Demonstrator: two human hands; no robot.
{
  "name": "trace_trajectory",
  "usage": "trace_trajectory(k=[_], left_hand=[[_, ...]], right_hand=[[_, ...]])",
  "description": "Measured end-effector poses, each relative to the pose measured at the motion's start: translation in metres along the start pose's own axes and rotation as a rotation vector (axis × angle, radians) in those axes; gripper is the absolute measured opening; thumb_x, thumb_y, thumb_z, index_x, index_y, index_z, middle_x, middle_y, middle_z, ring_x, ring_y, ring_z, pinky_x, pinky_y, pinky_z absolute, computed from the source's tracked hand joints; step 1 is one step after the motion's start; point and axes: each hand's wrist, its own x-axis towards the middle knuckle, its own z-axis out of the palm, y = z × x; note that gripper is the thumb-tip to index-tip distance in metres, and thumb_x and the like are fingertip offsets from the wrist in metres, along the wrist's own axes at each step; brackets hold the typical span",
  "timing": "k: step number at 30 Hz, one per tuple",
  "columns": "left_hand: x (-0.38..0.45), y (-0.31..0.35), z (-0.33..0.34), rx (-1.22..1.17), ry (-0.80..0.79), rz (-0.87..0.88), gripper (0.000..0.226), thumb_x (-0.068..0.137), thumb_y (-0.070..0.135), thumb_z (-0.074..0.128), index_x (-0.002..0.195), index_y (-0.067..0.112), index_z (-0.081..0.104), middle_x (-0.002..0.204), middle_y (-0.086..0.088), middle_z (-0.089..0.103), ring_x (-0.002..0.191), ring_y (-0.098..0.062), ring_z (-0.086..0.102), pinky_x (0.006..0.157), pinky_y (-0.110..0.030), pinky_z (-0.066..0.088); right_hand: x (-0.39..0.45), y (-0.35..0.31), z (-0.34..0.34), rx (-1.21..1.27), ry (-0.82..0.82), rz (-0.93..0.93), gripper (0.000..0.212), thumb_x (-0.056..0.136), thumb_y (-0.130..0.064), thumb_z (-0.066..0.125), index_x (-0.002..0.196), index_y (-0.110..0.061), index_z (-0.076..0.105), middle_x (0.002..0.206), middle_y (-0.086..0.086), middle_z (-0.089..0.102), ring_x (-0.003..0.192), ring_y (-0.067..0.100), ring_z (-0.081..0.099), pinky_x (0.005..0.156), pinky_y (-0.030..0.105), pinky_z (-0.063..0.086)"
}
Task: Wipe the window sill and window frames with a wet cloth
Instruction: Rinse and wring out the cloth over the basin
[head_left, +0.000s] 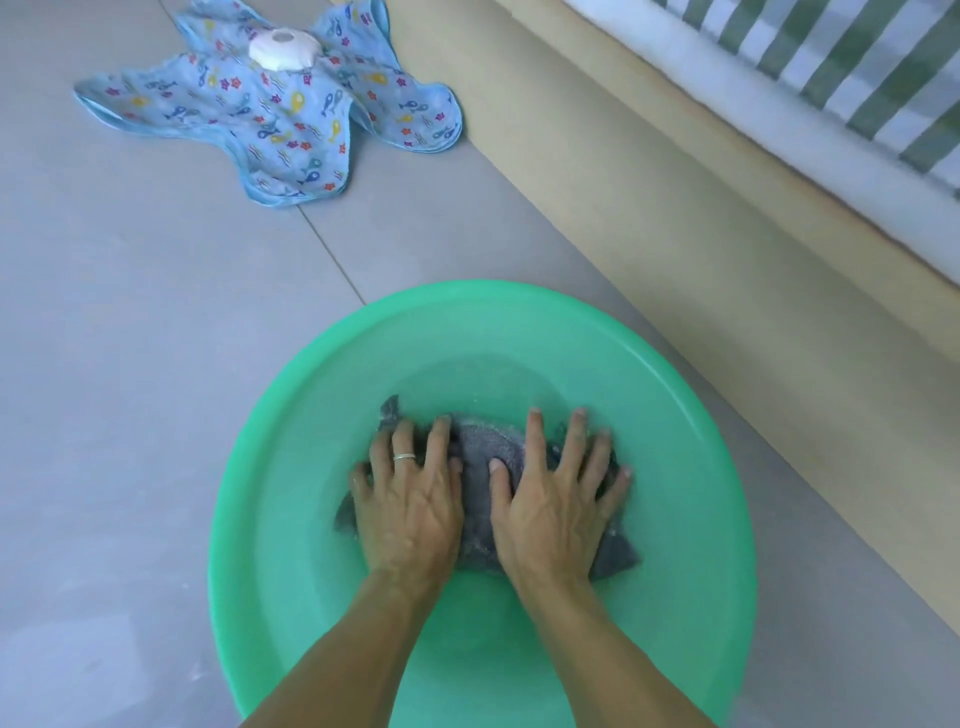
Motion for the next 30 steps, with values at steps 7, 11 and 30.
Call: trace_trajectory(k=[7,11,30], left_hand=[[0.020,0.009,-0.027,-0.548,-0.205,-0.160,0.024,0.101,0.036,0.046,0.091,0.015,0.051,0.078,-0.006,0.061,0.070,-0.028,0.059,0.060,-0.032,0.040],[0.021,0.017,-0.056,-1.220,-0.405,-0.349,0.048,0.097,0.040,0.043,0.066,0.005,0.054,0.052,-0.001,0.051,0.047,-0.014,0.042,0.048,-0.026,0.035],[0.008,0.012,-0.069,-1.089,-0.450,-0.560,0.043,0.100,0.038,0.047,0.063,0.015,0.048,0.045,0.003,0.049,0.043,-0.020,0.047,0.044,-0.023,0.032]], right_hand=[[-0.001,-0.043,-0.017,0.823,0.000,0.069,0.028,0.088,-0.029,0.044,0.092,-0.010,0.064,0.088,0.011,0.068,0.077,0.031,0.057,0.065,0.033,0.037],[0.028,-0.049,-0.038,0.851,-0.071,0.119,0.053,0.085,-0.046,0.035,0.075,-0.002,0.062,0.082,0.020,0.068,0.078,0.036,0.059,0.067,0.041,0.040],[0.004,-0.064,-0.044,0.966,-0.113,0.247,0.027,0.098,-0.026,0.054,0.075,-0.012,0.057,0.079,0.008,0.065,0.081,0.030,0.057,0.068,0.030,0.032]])
